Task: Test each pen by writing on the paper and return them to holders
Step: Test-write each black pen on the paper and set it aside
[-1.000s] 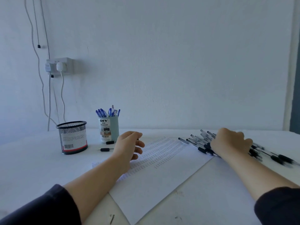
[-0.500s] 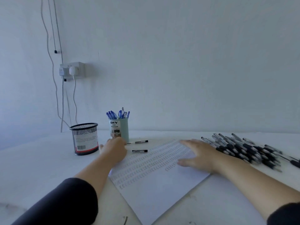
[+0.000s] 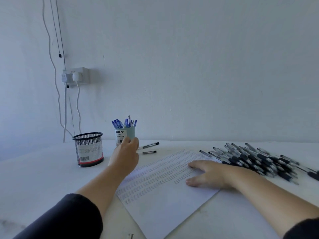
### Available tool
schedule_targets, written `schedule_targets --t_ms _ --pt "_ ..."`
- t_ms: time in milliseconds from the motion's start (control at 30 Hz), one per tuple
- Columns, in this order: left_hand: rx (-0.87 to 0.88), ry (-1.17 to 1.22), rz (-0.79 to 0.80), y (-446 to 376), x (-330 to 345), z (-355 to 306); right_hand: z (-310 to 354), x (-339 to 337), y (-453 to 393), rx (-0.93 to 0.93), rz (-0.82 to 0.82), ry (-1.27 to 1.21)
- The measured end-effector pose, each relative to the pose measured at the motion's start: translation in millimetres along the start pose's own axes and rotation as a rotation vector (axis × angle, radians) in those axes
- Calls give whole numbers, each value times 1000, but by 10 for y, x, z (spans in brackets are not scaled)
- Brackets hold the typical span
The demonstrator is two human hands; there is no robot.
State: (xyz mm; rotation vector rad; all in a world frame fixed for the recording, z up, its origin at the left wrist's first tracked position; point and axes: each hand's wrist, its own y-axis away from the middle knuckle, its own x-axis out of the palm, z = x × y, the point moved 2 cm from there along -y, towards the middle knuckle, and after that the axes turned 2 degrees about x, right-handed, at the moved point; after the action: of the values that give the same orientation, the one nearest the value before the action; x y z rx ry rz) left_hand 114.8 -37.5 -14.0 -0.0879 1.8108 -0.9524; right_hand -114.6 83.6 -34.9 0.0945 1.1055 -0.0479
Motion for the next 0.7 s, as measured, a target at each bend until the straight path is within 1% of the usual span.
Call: schedule_targets --t_ms 100,167,233,367,600,700 --pt "70 92 -130 -7 -16 -50 16 -12 14 6 9 -14" --pt "74 92 -172 -18 -23 -56 24 -17 20 6 16 -33" --pt "45 54 -162 9 -43 -83 30 -21 22 7 21 -33" --pt "-11 -162 -68 52 -56 -110 28 -20 12 7 23 -32" --pt "-63 -219 -11 66 -124 -181 20 -19 -4 10 33 -21" --pt "-88 -211 -29 86 -160 -215 32 -24 3 1 33 -8"
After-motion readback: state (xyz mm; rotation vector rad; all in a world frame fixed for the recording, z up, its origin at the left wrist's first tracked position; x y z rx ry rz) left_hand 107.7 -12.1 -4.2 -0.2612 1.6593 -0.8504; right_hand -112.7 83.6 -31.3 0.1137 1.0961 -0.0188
